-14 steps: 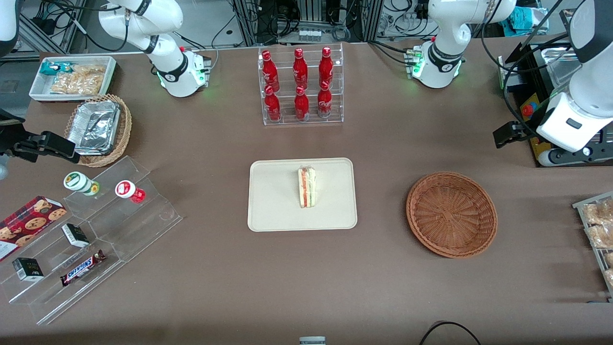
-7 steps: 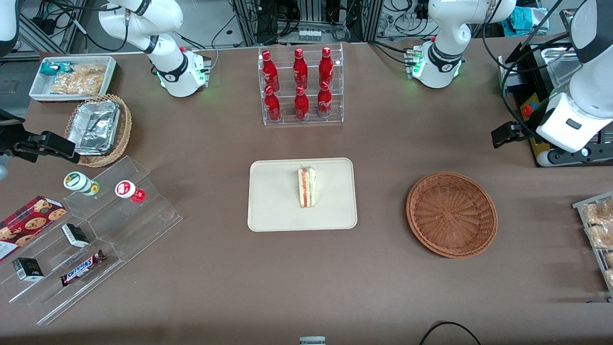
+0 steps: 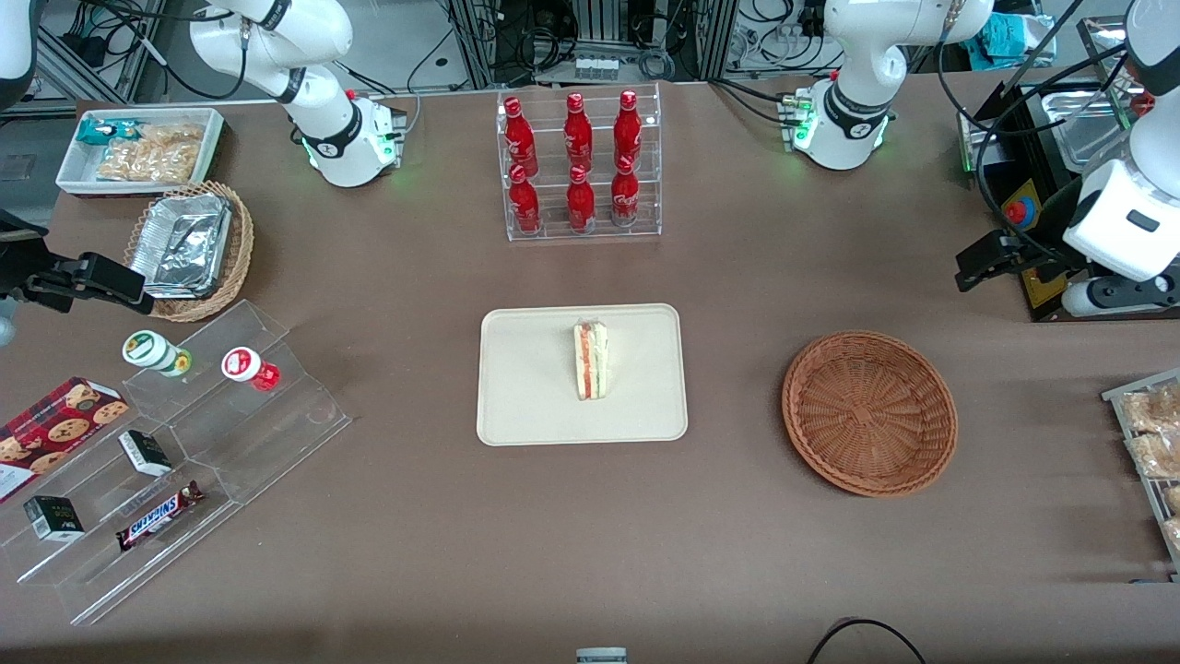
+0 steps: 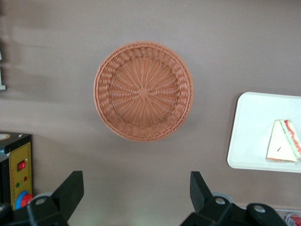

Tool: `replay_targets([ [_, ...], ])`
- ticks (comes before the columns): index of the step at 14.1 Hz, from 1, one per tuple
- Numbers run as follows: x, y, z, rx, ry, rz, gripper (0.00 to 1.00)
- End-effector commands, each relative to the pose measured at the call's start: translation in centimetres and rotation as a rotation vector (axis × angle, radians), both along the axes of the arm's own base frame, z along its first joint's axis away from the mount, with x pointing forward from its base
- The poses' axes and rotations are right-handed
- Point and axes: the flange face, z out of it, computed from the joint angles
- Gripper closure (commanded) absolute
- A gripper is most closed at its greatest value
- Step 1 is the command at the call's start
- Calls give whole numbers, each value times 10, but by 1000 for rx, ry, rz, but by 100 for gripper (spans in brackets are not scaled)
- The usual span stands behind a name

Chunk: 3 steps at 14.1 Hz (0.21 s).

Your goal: Place sandwich from basket to tray

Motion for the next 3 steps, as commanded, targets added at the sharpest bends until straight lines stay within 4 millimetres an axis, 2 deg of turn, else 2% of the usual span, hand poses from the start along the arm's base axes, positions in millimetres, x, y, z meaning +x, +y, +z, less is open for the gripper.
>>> replay_targets([
  [1,3,0,5,-5,-18,-11,0],
  [3,3,0,5,-4,-17,-11,0],
])
